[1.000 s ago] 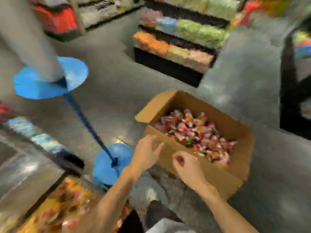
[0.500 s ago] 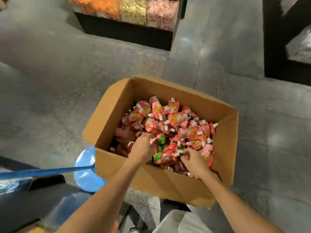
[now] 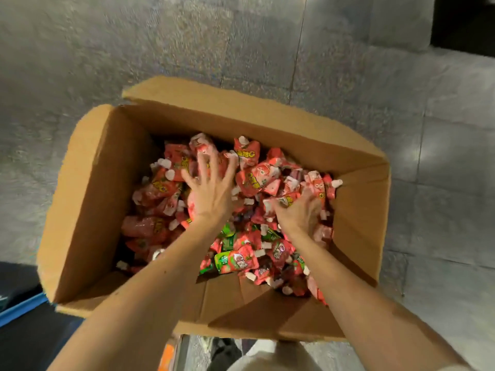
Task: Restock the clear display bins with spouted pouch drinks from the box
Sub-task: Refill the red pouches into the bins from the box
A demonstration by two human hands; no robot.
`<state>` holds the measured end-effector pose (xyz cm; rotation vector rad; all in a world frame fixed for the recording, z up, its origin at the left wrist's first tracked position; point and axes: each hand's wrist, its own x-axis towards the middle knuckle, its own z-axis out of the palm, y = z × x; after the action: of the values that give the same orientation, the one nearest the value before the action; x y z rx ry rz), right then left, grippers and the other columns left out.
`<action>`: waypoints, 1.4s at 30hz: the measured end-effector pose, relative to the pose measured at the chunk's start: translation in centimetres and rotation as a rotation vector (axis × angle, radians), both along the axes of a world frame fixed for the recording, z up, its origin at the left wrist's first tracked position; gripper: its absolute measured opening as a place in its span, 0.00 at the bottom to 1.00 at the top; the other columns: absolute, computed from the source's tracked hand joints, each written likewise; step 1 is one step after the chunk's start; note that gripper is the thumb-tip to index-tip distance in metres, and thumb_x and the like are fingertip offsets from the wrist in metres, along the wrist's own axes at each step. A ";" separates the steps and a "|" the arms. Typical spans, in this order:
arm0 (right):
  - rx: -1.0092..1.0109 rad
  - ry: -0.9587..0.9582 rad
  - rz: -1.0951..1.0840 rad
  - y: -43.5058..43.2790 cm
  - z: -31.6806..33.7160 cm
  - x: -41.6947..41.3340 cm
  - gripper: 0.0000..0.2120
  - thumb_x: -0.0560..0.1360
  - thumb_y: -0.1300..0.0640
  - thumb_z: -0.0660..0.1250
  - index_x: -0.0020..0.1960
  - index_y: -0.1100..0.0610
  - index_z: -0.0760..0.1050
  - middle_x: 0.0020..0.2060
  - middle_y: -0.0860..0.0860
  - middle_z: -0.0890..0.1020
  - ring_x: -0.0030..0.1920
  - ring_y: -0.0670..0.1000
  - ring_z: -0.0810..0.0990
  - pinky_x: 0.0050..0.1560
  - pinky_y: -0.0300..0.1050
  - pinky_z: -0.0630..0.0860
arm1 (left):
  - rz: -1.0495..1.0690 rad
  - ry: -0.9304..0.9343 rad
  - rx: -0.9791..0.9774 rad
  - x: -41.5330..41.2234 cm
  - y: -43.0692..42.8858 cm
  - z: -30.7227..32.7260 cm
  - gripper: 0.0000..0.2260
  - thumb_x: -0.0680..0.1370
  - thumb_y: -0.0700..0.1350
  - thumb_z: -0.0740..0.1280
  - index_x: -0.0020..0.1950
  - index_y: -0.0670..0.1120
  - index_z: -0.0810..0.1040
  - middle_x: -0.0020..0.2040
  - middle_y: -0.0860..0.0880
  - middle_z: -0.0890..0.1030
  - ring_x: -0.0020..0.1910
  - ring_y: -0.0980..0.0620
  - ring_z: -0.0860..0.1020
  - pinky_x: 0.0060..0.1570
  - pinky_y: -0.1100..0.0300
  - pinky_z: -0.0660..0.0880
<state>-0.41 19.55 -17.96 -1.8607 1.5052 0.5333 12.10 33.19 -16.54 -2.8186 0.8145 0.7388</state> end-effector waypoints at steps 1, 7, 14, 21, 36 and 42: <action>-0.169 -0.043 0.221 0.3 0.4 0.7 0.43 0.72 0.42 0.73 0.77 0.57 0.57 0.73 0.62 0.62 0.72 0.62 0.63 0.68 0.56 0.66 | 0.048 0.029 0.025 0.5 0.5 -0.3 0.56 0.67 0.68 0.73 0.80 0.58 0.37 0.80 0.45 0.35 0.78 0.32 0.45 0.68 0.28 0.57; -0.205 -0.286 0.773 2.7 0.0 4.7 0.27 0.74 0.53 0.71 0.71 0.56 0.69 0.69 0.56 0.68 0.69 0.59 0.65 0.70 0.54 0.66 | -0.051 -0.021 0.079 0.9 2.0 -0.1 0.48 0.77 0.37 0.67 0.79 0.58 0.33 0.79 0.41 0.32 0.72 0.31 0.59 0.52 0.46 0.78; -0.106 -0.132 0.995 4.5 0.1 6.4 0.44 0.71 0.60 0.74 0.80 0.47 0.53 0.79 0.52 0.48 0.75 0.62 0.50 0.71 0.66 0.62 | -0.162 0.015 0.031 2.5 3.8 0.2 0.43 0.77 0.40 0.70 0.79 0.60 0.45 0.79 0.39 0.35 0.71 0.31 0.60 0.51 0.49 0.80; -0.091 -0.145 1.041 5.6 0.9 5.4 0.40 0.71 0.54 0.74 0.77 0.52 0.57 0.78 0.56 0.50 0.77 0.61 0.49 0.73 0.67 0.60 | -0.204 0.023 -0.148 3.5 7.4 2.0 0.30 0.74 0.28 0.65 0.71 0.51 0.68 0.79 0.37 0.53 0.61 0.31 0.70 0.42 0.45 0.79; 0.206 0.131 0.839 14.4 3.8 3.7 0.21 0.77 0.56 0.68 0.67 0.64 0.71 0.77 0.65 0.53 0.75 0.67 0.56 0.70 0.55 0.66 | 0.314 0.150 -0.716 1.4 13.4 8.3 0.16 0.78 0.36 0.69 0.64 0.50 0.79 0.67 0.51 0.77 0.68 0.51 0.73 0.69 0.48 0.71; 0.233 0.191 0.759 14.6 1.7 4.9 0.21 0.77 0.56 0.68 0.67 0.60 0.69 0.67 0.63 0.69 0.62 0.63 0.75 0.56 0.52 0.74 | 0.692 0.278 -0.888 -0.2 15.7 10.6 0.15 0.75 0.36 0.70 0.58 0.52 0.79 0.58 0.55 0.80 0.45 0.58 0.80 0.39 0.65 0.76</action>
<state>4.49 34.20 -16.31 -2.1951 0.7440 1.2027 11.89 48.89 -5.94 -3.9453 0.1401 1.0673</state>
